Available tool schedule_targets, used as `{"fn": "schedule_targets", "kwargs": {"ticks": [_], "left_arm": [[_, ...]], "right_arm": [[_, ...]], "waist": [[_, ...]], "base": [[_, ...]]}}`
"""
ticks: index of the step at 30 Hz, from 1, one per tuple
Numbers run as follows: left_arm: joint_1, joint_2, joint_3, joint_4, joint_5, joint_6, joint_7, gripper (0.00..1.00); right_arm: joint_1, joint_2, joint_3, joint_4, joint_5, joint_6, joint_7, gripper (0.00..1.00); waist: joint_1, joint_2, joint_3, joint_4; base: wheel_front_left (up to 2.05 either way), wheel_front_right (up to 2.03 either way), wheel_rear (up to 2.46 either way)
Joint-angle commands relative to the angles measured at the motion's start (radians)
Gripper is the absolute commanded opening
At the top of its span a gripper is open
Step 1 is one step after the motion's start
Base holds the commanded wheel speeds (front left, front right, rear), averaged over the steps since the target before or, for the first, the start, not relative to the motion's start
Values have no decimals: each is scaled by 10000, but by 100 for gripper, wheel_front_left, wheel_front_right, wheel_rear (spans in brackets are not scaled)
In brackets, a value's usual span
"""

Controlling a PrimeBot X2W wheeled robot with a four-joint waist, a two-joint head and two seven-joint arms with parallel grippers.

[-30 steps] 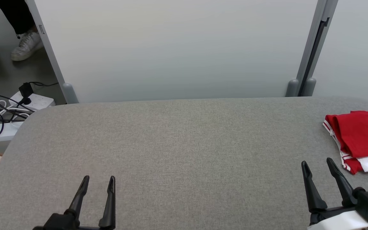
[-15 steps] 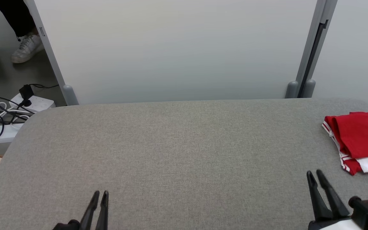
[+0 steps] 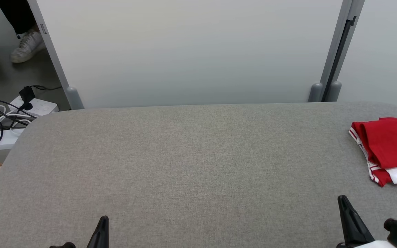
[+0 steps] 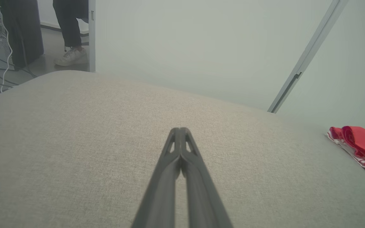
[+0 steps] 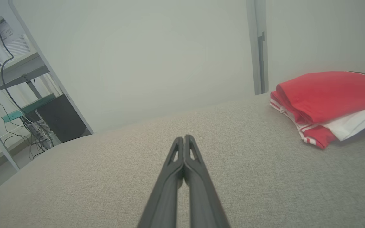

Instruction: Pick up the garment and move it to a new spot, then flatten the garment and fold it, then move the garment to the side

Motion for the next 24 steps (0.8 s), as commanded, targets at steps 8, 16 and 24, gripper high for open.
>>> {"fn": "schedule_targets", "kwargs": {"ticks": [8,16,24], "left_arm": [[-721,25,238,-192,-1060,-130,224,0],[-919,29,362,-132,-2078,-197,486,0],[-1097,33,474,-78,-2988,-256,722,0]], "right_arm": [[-586,-38,-230,-203,1029,3,293,0],[-719,9,-368,-144,2004,4,551,0],[-838,51,-491,-91,2876,5,782,0]], "waist": [[-2,0,87,2],[-2,0,184,4],[-2,0,270,5]], "base": [[0,0,0],[0,0,0],[0,0,0]]}}
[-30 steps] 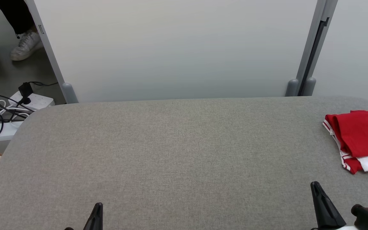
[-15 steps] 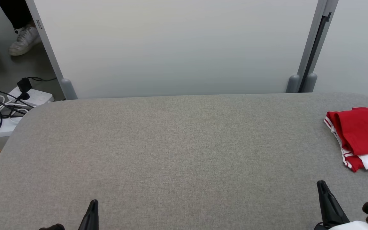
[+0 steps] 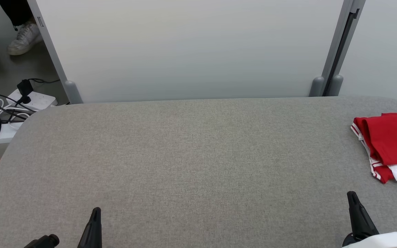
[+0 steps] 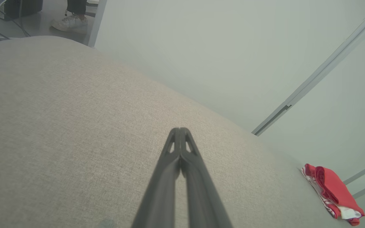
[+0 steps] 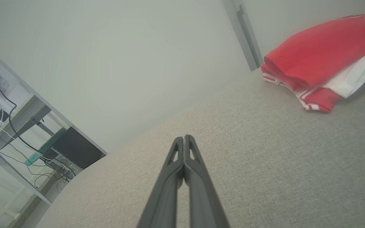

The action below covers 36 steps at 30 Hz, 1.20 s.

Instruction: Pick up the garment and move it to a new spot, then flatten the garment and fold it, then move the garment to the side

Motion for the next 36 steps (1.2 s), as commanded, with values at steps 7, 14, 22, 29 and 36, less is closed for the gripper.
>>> {"fn": "schedule_targets", "kwargs": {"ticks": [7,14,22,29,36], "left_arm": [[-762,35,318,-134,-1372,-151,320,0],[-918,38,417,-87,-2168,-203,527,0],[-1118,43,544,-26,-3188,-269,791,0],[-1251,45,628,15,-3871,-314,968,0],[-1430,49,740,69,-4782,-374,1204,0]], "right_arm": [[-667,-14,-136,-130,1274,6,355,0],[-771,22,-244,-84,2037,6,557,0],[-904,69,-382,-25,3015,7,816,0],[-993,101,-475,15,3669,8,989,0],[-1112,142,-598,68,4541,9,1219,0]], "waist": [[-1,0,111,3],[-1,0,187,4],[-1,0,283,6],[-1,0,348,7],[-1,0,434,9]], "base": [[0,0,0],[0,0,0],[0,0,0],[0,0,0],[0,0,0]]}}
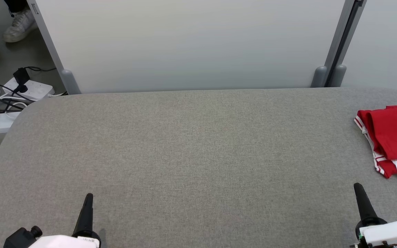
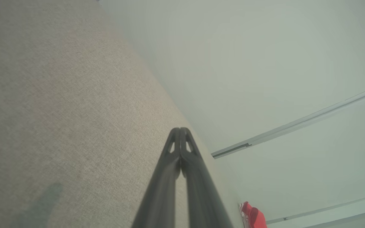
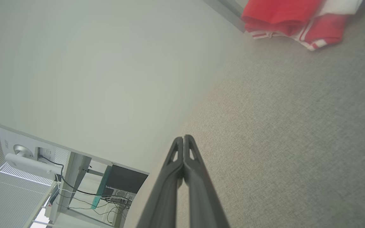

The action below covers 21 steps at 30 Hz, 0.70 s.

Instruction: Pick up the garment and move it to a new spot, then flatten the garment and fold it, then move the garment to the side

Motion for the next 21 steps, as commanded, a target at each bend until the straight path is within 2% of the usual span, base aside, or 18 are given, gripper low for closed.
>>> {"fn": "schedule_targets", "kwargs": {"ticks": [1,21], "left_arm": [[-654,52,283,-212,-241,-122,45,0],[-1121,61,577,-70,-2627,-278,664,0]], "right_arm": [[-514,-68,69,-228,254,11,108,0],[-826,42,-255,-89,2540,13,713,0]], "waist": [[0,0,9,0],[0,0,235,5]], "base": [[0,0,0],[0,0,0]]}}
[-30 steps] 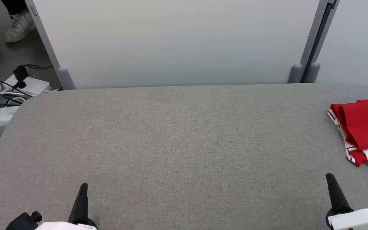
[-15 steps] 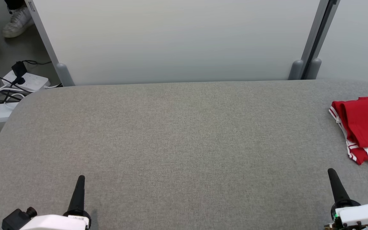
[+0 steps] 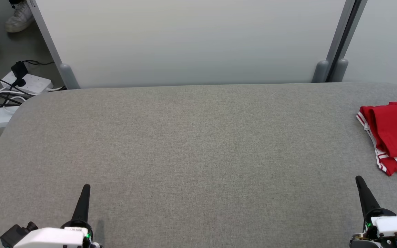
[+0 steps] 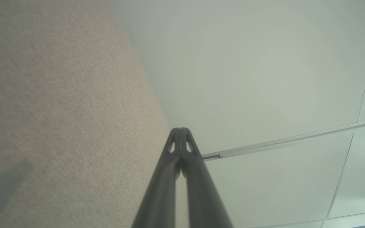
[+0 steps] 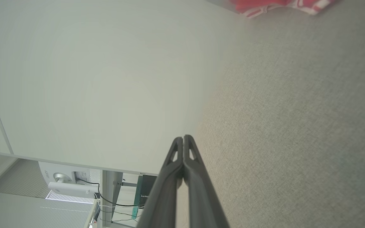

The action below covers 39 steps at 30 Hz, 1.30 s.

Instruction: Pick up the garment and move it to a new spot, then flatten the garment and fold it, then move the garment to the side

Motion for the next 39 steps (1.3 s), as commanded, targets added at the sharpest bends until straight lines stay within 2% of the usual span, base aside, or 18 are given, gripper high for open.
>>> {"fn": "schedule_targets", "kwargs": {"ticks": [1,19,39], "left_arm": [[-725,65,358,-209,-375,-119,124,0],[-1139,74,618,-83,-2491,-257,672,0],[-1138,74,617,-84,-2492,-257,671,0]], "right_arm": [[-512,-72,73,-176,396,44,151,0],[-788,26,-214,-53,2423,46,688,0],[-788,26,-212,-53,2425,46,686,0]], "waist": [[0,0,23,1],[0,0,223,5],[0,0,223,5]], "base": [[0,0,0],[0,0,0],[0,0,0]]}}
